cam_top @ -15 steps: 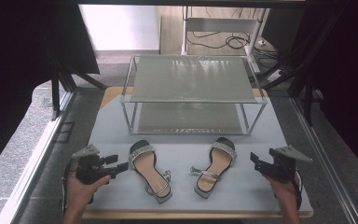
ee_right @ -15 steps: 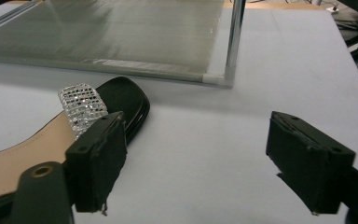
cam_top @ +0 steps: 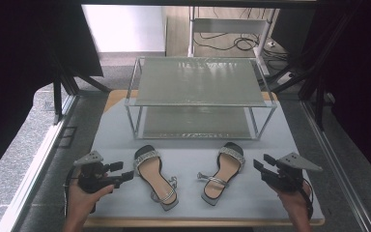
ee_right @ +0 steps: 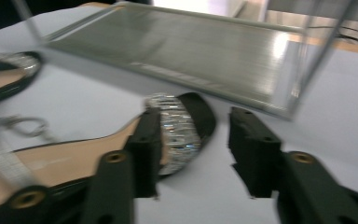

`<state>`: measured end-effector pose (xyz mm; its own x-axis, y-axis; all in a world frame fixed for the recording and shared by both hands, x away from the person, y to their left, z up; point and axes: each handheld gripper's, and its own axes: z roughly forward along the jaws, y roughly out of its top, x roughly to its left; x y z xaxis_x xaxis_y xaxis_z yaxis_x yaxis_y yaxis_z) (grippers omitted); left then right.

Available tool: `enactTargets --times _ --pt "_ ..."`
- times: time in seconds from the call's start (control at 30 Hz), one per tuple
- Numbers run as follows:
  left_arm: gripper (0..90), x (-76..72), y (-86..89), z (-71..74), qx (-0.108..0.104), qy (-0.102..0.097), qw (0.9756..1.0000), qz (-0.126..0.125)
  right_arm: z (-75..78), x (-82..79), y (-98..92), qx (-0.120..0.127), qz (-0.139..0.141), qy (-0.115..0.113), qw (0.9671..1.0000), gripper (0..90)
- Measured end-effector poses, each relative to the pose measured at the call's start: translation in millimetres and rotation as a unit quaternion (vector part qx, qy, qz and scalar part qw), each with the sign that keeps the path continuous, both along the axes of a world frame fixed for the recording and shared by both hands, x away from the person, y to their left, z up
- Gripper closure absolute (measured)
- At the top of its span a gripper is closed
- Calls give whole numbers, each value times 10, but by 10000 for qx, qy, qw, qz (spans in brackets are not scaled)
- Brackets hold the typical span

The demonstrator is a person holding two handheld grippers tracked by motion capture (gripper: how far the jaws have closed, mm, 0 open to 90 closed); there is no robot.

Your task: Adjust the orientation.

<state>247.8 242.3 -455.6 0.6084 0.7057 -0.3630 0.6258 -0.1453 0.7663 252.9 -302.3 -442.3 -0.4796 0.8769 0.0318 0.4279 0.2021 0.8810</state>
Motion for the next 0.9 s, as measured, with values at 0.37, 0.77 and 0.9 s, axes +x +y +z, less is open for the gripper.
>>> enactTargets --times 0.37,0.77,0.9 --pt "332 -12 -26 4 -18 20 10000 -56 107 -173 546 117 1757 124 9843 897" --pt "339 -38 -29 11 -38 -7 9999 -92 -57 -286 1293 -252 2903 478 9554 897" --pt "341 -34 -33 8 -26 -7 10000 -79 -135 -315 1444 -195 3139 643 9471 897"
